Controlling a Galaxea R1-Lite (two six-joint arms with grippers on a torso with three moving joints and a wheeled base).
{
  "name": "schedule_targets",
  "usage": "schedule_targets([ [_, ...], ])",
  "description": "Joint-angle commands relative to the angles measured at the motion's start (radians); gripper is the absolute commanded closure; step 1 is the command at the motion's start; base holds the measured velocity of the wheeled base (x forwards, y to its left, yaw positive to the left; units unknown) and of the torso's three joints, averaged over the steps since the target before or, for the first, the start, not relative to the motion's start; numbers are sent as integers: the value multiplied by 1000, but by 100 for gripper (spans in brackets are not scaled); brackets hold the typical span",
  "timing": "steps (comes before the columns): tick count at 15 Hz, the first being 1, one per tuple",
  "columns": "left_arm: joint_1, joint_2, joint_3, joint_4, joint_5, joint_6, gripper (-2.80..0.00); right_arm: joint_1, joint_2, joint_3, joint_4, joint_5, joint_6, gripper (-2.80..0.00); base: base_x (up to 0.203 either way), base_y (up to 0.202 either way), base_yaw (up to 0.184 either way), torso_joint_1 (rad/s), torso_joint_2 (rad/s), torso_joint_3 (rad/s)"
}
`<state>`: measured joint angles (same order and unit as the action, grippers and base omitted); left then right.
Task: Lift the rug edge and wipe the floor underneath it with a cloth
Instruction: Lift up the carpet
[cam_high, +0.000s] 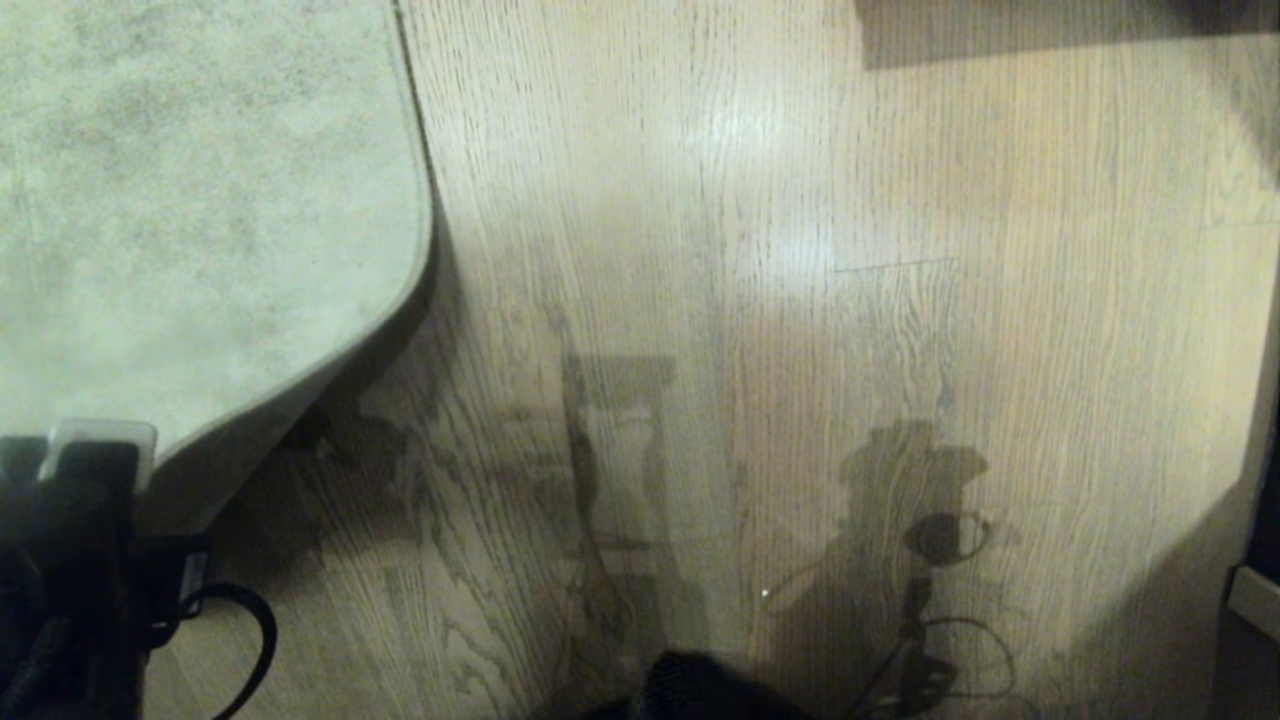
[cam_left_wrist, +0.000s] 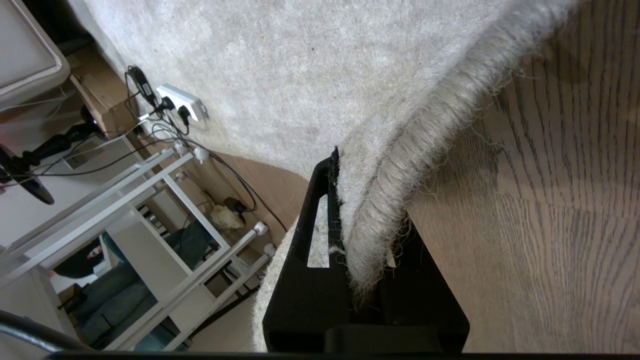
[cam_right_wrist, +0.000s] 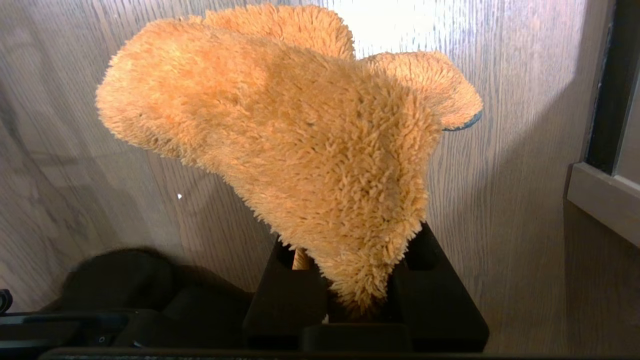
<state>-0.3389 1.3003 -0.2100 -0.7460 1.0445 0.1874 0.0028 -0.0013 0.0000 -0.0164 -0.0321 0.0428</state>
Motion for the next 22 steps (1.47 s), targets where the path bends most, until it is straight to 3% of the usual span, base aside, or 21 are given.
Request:
schedule_targets([
  [1,0,5,0,-4,6,1,0,0,1,0,0,0,0,0,0,0,0,0,0,0],
  [22,-3,-1,15,-6,6,1,0,0,1,0,0,0,0,0,0,185,-3,2,3,3],
])
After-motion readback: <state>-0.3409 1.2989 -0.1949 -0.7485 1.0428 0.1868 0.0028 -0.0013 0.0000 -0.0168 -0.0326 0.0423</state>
